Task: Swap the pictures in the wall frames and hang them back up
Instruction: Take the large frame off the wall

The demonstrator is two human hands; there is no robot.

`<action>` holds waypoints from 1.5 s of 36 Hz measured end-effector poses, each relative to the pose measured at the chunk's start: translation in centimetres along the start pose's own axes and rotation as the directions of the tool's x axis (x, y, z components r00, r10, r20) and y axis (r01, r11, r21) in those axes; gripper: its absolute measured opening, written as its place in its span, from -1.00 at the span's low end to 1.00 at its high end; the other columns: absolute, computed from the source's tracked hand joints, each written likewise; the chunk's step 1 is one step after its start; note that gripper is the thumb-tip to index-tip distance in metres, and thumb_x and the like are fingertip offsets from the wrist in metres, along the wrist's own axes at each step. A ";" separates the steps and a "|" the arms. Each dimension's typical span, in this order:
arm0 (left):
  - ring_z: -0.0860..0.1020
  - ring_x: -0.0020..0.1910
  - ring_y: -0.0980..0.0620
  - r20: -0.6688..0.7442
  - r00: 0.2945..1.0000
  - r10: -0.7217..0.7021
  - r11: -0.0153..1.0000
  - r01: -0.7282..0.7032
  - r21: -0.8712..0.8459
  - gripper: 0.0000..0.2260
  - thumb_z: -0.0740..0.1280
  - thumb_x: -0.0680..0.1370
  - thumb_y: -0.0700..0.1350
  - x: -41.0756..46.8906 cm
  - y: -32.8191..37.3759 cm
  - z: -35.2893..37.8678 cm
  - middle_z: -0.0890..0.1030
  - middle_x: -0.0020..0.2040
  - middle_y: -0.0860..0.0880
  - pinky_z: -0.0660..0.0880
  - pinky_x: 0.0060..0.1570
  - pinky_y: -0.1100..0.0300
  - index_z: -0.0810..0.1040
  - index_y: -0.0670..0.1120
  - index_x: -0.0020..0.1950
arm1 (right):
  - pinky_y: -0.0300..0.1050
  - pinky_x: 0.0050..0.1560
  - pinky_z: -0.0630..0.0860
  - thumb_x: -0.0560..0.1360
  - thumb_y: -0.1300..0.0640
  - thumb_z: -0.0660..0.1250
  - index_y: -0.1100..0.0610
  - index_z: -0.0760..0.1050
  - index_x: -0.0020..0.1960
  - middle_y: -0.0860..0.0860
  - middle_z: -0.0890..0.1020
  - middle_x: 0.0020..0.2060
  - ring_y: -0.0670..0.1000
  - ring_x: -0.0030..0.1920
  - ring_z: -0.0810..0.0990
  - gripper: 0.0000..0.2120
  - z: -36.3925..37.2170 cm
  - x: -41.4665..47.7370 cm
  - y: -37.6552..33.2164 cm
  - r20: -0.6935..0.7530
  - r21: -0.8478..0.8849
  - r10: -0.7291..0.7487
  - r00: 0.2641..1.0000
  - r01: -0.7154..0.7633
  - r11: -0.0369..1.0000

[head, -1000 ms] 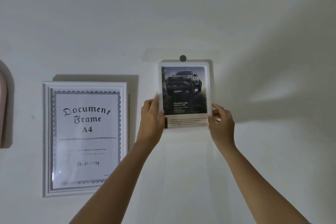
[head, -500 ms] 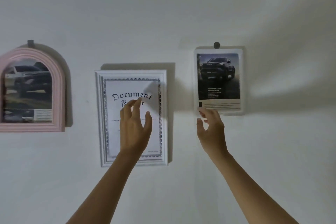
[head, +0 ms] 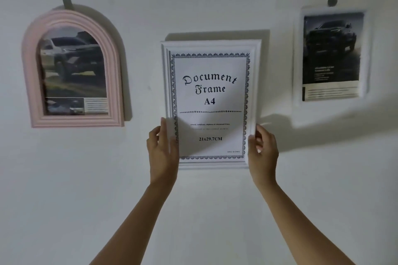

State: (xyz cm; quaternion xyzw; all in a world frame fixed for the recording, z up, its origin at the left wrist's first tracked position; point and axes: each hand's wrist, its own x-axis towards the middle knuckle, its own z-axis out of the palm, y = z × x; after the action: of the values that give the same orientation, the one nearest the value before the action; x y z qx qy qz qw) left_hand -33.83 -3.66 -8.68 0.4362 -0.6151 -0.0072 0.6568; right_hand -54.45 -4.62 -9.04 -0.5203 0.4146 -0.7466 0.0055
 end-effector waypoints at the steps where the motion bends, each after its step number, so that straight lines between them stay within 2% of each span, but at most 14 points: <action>1: 0.27 0.23 0.07 -0.014 1.000 -0.001 1.000 0.001 -0.016 -0.55 0.12 0.63 -0.12 0.1 0.0 0.1 0.25 0.18 0.13 0.25 0.19 0.24 0.13 0.08 0.50 | -0.50 -0.10 0.40 0.52 0.32 0.22 0.16 0.49 0.20 0.07 0.47 -0.03 -0.28 -0.16 0.50 -0.72 0.0 -0.1 0.1 -0.005 0.006 0.002 1.000 -0.002 1.000; 6: 0.30 0.23 0.00 -0.029 0.999 -0.043 0.996 0.040 -0.085 -0.56 0.12 0.61 -0.16 0.4 0.4 0.5 0.28 0.18 0.12 0.37 0.25 0.04 0.18 0.06 0.49 | -0.32 -0.05 0.45 0.52 0.07 0.21 0.14 0.44 0.22 0.17 0.53 0.04 -0.07 -0.09 0.52 -0.69 -0.9 -1.0 -0.3 0.002 0.105 0.023 1.000 -0.023 0.994; 9: 0.33 0.23 -0.05 -0.013 0.999 -0.041 0.991 0.039 -0.124 -0.56 0.13 0.60 -0.15 -0.1 1.1 0.2 0.28 0.16 0.11 0.41 0.23 -0.05 0.19 0.08 0.48 | -0.43 -0.05 0.42 0.55 0.14 0.24 0.16 0.41 0.23 0.16 0.53 0.08 -0.23 -0.08 0.50 -0.74 -2.4 -1.7 -1.5 0.007 0.138 0.041 0.999 -0.041 0.990; 17: 0.36 0.23 -0.11 0.049 0.995 -0.084 0.990 0.089 -0.111 -0.54 0.13 0.58 -0.07 -5.6 3.0 -2.9 0.29 0.18 0.09 0.43 0.20 -0.13 0.17 0.06 0.49 | -0.45 -0.10 0.35 0.58 0.17 0.16 0.05 0.33 0.30 -0.08 0.43 -0.26 -0.23 -0.25 0.40 -0.70 -7.9 -6.3 -5.3 0.195 0.241 0.041 0.980 -0.088 0.967; 21: 0.38 0.21 -0.13 0.108 0.979 -0.174 0.981 0.181 -0.064 -0.54 0.14 0.59 -0.10 -10.8 3.5 -4.7 0.30 0.20 0.05 0.44 0.19 -0.13 0.16 0.06 0.49 | -0.40 0.09 0.40 0.57 0.25 0.16 0.01 0.33 0.32 0.00 0.57 0.02 -0.18 0.03 0.53 -0.65 -11.0 -10.6 -6.9 0.231 0.321 0.107 0.967 -0.180 0.930; 23: 0.34 0.24 -0.11 0.148 0.965 -0.216 0.976 0.215 0.017 -0.53 0.16 0.60 -0.15 -13.3 4.3 -5.6 0.29 0.22 0.00 0.37 0.26 0.01 0.15 0.02 0.50 | -0.31 0.20 0.41 0.55 0.27 0.20 0.00 0.37 0.30 0.05 0.55 0.21 -0.07 0.21 0.51 -0.64 -12.7 -13.0 -7.4 0.235 0.354 0.171 0.957 -0.248 0.902; 26: 0.23 0.29 -0.03 0.171 0.954 -0.247 0.964 0.223 0.145 -0.54 0.18 0.60 -0.13 -16.6 6.8 -6.7 0.25 0.31 -0.09 0.23 0.23 0.19 0.16 -0.02 0.49 | -0.30 0.21 0.43 0.53 0.30 0.23 0.10 0.37 0.33 0.05 0.51 0.27 -0.07 0.25 0.49 -0.62 -14.9 -16.6 -8.2 0.260 0.353 0.256 0.931 -0.338 0.872; 29: 0.26 0.34 -0.01 0.217 0.942 -0.256 0.966 0.244 0.084 -0.53 0.14 0.61 -0.02 -19.3 10.8 -7.5 0.23 0.37 -0.07 0.20 0.30 0.21 0.12 0.00 0.50 | -0.37 0.21 0.41 0.53 0.29 0.25 0.11 0.38 0.34 -0.05 0.51 0.26 -0.19 0.23 0.49 -0.61 -17.2 -20.3 -9.0 0.312 0.257 0.297 0.903 -0.381 0.888; 33: 0.23 0.42 0.08 0.339 0.928 -0.156 0.985 0.173 -0.021 -0.48 0.06 0.59 0.14 -22.2 16.4 -7.4 0.19 0.46 -0.01 0.23 0.34 0.18 -0.02 0.13 0.51 | -0.52 0.17 0.33 0.52 0.28 0.27 0.06 0.37 0.33 -0.26 0.46 0.21 -0.40 0.22 0.40 -0.60 -20.0 -24.8 -10.2 0.365 0.096 0.228 0.903 -0.280 0.955; 36: 0.05 0.49 0.11 0.406 0.889 -0.214 0.972 0.236 -0.004 -0.43 0.04 0.58 0.18 -24.1 18.2 -6.9 0.04 0.53 0.01 0.06 0.39 0.19 -0.14 0.13 0.51 | -0.52 0.15 0.34 0.51 0.23 0.25 0.17 0.38 0.34 -0.19 0.45 0.22 -0.42 0.20 0.40 -0.61 -21.6 -28.0 -10.6 0.411 -0.007 0.133 0.902 -0.143 0.990; 40: 0.14 0.48 0.02 0.353 0.877 -0.325 0.943 0.328 0.055 -0.36 0.14 0.60 0.09 -26.6 17.7 -7.6 0.04 0.53 -0.03 0.21 0.42 0.01 -0.17 -0.01 0.53 | -0.52 0.12 0.36 0.53 0.15 0.21 0.19 0.38 0.34 -0.17 0.47 0.20 -0.45 0.15 0.41 -0.61 -23.0 -31.1 -11.4 0.426 -0.083 0.104 0.899 -0.075 0.994; 43: 0.22 0.43 -0.04 0.312 0.889 -0.336 0.941 0.307 0.139 -0.36 0.17 0.61 -0.04 -28.0 17.1 -8.7 0.09 0.52 -0.06 0.31 0.34 0.04 -0.18 -0.05 0.52 | -0.42 0.08 0.46 0.54 0.12 0.18 0.17 0.36 0.36 -0.06 0.56 0.16 -0.25 0.10 0.54 -0.60 -23.4 -32.7 -12.0 0.445 -0.101 0.078 0.892 -0.037 0.994; 48: 0.45 0.16 -0.19 0.228 0.886 -0.404 0.908 0.358 0.217 -0.37 0.13 0.60 -0.11 -28.9 15.8 -10.5 0.20 0.47 -0.12 0.43 0.08 0.02 -0.21 -0.04 0.52 | -0.36 -0.07 0.51 0.54 0.13 0.19 0.15 0.37 0.36 0.03 0.65 0.03 -0.13 -0.04 0.59 -0.61 -22.5 -34.8 -12.8 0.497 -0.127 0.068 0.865 -0.005 0.992; 54: 0.38 0.26 -0.13 0.141 0.848 -0.511 0.856 0.486 0.178 -0.39 0.13 0.59 -0.22 -29.0 12.3 -13.4 0.25 0.43 -0.16 0.39 0.19 0.04 -0.17 -0.09 0.53 | -0.43 0.08 0.42 0.54 0.22 0.21 0.19 0.39 0.34 0.06 0.62 0.07 -0.13 0.04 0.56 -0.63 -19.7 -37.7 -14.4 0.593 -0.085 0.090 0.800 -0.049 0.995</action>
State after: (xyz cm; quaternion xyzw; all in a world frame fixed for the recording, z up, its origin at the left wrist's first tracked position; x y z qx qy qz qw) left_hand -36.43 27.38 -22.96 0.6220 -0.5371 -0.1762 0.5419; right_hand -46.46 33.55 -31.41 -0.7129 0.4349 -0.5305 0.1458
